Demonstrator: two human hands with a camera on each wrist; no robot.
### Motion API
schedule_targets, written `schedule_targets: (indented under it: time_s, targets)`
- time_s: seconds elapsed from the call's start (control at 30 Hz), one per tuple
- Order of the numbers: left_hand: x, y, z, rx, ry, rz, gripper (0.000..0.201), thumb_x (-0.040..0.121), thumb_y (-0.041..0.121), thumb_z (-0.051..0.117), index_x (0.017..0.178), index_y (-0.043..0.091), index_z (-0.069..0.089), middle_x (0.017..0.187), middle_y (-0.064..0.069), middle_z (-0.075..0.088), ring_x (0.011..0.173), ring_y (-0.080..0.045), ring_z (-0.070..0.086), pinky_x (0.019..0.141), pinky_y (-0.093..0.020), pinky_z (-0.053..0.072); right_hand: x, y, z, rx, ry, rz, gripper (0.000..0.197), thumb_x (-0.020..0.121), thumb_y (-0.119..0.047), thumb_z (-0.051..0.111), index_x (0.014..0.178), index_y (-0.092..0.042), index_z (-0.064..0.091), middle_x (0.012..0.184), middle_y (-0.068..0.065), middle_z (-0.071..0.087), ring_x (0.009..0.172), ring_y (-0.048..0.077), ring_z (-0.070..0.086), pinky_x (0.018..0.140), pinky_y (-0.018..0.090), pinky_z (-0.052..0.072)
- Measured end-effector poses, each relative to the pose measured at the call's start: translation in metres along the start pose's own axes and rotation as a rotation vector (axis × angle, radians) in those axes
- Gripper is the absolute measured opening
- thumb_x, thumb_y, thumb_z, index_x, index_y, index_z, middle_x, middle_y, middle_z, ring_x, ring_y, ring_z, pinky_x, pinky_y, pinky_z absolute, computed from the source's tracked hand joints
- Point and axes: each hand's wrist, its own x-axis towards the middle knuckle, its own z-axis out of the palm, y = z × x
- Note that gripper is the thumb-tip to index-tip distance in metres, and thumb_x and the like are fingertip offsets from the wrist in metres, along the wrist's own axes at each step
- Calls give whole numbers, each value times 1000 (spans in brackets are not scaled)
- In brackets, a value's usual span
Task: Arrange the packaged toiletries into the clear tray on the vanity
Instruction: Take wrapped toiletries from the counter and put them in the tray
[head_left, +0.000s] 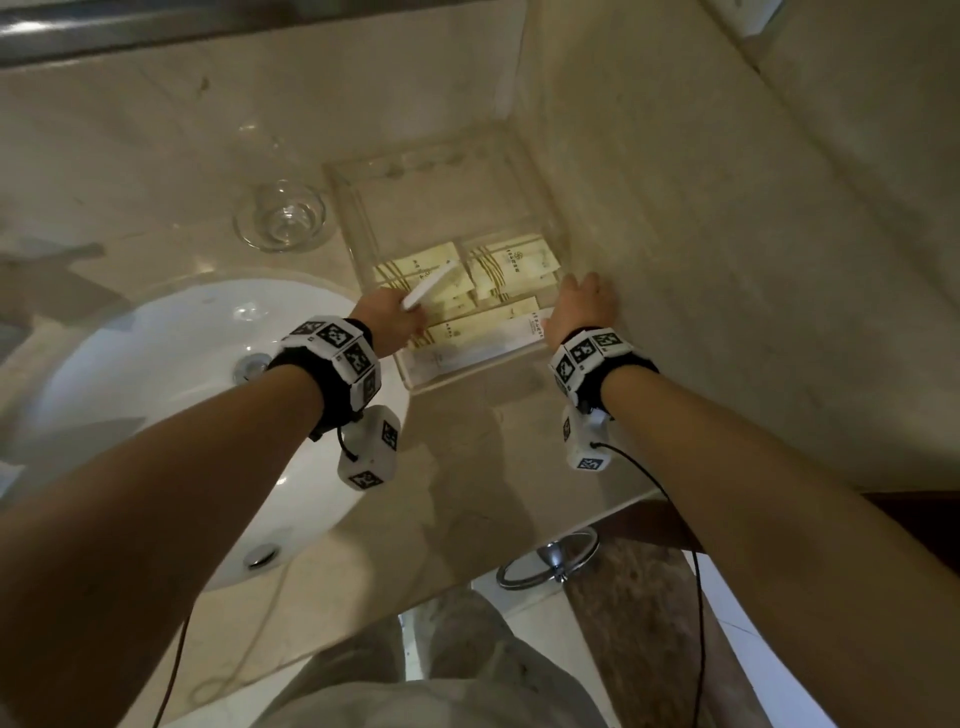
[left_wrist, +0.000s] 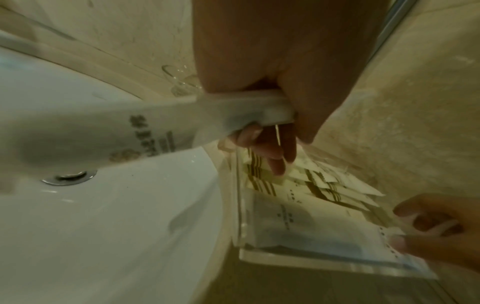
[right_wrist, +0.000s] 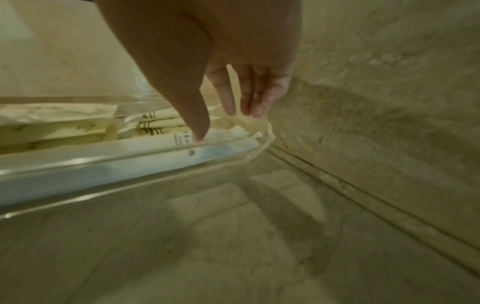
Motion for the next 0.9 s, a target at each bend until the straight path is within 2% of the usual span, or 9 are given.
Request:
schedule_targets:
  time_s: [0.1,0.17,0.33,0.4,0.47,0.57,0.77,0.83,0.9]
  targets:
    - [-4,8,-6,-255,69,24,28,97,29,44,89,7,59,70,-5,62,47,-5,53,47,-11,44,-6,-5,-5,22,61,-89,50,91,-24,56,136,-9,39,138,14,38,127,31,38,101,41,38]
    - [-8,15,-12,-400,98,26,33,98,32,41,85,8,58,65,-2,60,34,0,48,38,-10,38,-10,-12,-11,139,55,-143,43,93,-26,53,131,-7,46,135,15,45,124,32,44,99,41,42]
    - [-19,30,-36,-814,118,47,46,98,47,30,79,15,58,52,1,66,39,-8,49,47,-21,43,-23,-40,-35,408,-161,-306,36,95,-38,48,109,-7,62,117,15,65,99,26,60,92,33,48]
    - [-25,36,-43,-797,138,80,52,97,52,22,80,19,58,58,0,66,47,-9,53,49,-20,43,-30,-53,-40,461,-215,-347,37,95,-38,48,100,-4,63,111,17,67,85,18,56,87,32,49]
    - [-31,38,-49,-783,159,107,56,96,55,15,81,24,58,69,-4,64,59,-12,55,57,-23,44,-38,-62,-44,545,-318,-346,45,95,-38,49,106,4,63,101,13,68,78,14,58,79,29,48]
    - [-37,38,-56,-834,159,90,57,95,57,12,84,26,58,78,-1,62,69,-14,55,67,-28,45,-48,-71,-51,562,-423,-379,51,94,-41,50,117,3,61,109,13,69,87,16,61,88,36,51]
    - [-42,30,-60,-855,186,101,52,95,57,20,88,23,59,82,-1,65,77,-15,62,66,-28,51,-57,-77,-57,686,-600,-380,43,91,-39,56,119,-7,60,107,4,63,102,22,60,95,35,48]
    - [-40,26,-62,-864,206,76,50,95,55,28,100,19,62,91,-3,66,83,-16,63,64,-26,53,-56,-77,-57,717,-645,-368,40,89,-30,61,120,-4,60,113,9,65,105,23,61,91,33,49]
    - [-38,23,-64,-884,221,27,54,94,54,36,115,11,61,102,-6,65,89,-20,64,63,-25,54,-56,-76,-57,717,-624,-369,40,87,-22,64,122,-3,60,120,13,65,108,25,61,95,35,48]
